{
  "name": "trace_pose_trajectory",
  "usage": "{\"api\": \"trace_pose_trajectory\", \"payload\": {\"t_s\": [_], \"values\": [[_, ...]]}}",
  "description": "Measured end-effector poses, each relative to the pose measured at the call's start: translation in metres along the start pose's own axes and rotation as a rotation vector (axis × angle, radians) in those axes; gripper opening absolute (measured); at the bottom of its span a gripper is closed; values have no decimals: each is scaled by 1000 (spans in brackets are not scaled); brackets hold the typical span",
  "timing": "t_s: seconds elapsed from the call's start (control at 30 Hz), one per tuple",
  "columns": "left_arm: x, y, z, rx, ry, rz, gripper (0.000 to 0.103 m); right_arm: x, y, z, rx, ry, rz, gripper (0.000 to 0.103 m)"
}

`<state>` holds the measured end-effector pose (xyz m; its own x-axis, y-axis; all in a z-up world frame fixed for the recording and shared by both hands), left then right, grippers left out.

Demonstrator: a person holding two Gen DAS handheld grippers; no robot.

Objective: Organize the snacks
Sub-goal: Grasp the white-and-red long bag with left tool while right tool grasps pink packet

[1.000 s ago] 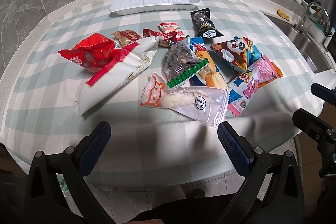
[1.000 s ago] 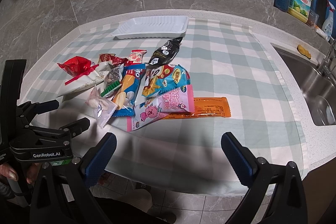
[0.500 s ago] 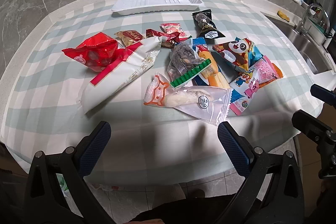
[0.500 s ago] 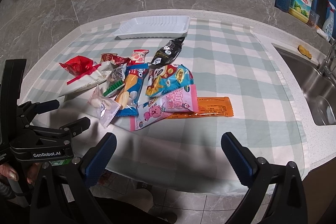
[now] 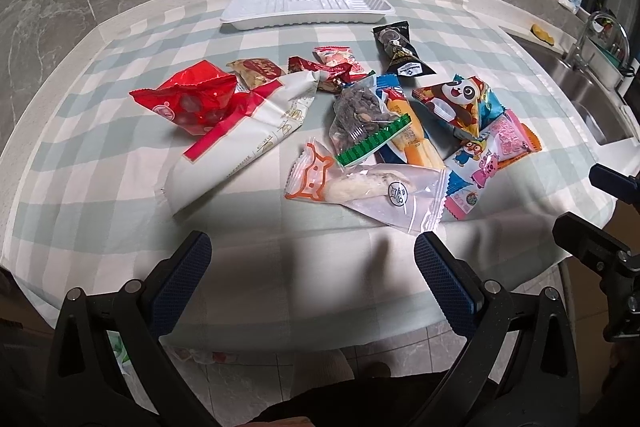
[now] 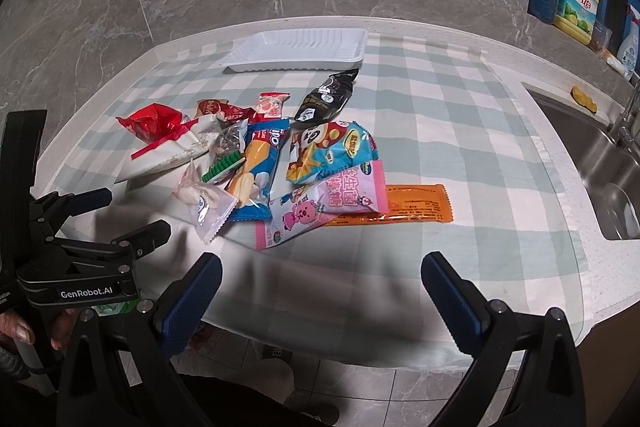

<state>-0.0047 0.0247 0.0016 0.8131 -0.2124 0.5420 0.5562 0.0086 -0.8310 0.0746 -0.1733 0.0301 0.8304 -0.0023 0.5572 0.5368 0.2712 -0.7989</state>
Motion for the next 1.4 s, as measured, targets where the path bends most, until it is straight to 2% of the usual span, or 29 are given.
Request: {"api": "trace_pose_trajectory", "payload": {"t_s": [0.57,0.93,1.13,1.3,1.4], "values": [[-1,12,25,14,-34,20,103,6,18,5,48,33,42,102],[9,28,49,14,-51,37,103,13,36,5,84,72,81,99],[16,37,60,4,-33,39,103,14,44,-6,142,177,125,99],[26,50,69,-9,-18,52,103,15,52,-20,245,320,171,99],[32,63,76,-25,-19,77,103,13,60,-27,273,391,204,99]]}}
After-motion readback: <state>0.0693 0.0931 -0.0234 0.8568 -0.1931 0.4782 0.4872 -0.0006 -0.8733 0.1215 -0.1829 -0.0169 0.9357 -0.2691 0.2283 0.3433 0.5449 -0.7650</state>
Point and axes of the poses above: each gripper's, at about its wrist camera, not at the fingertips, and y roughly the way its jaws point, z to its left, x to its top, the point moved 1 cm from there along y, roughly the way its jaws point, and after that the axes turned 12 degrees about y, right-handed, at the moved point
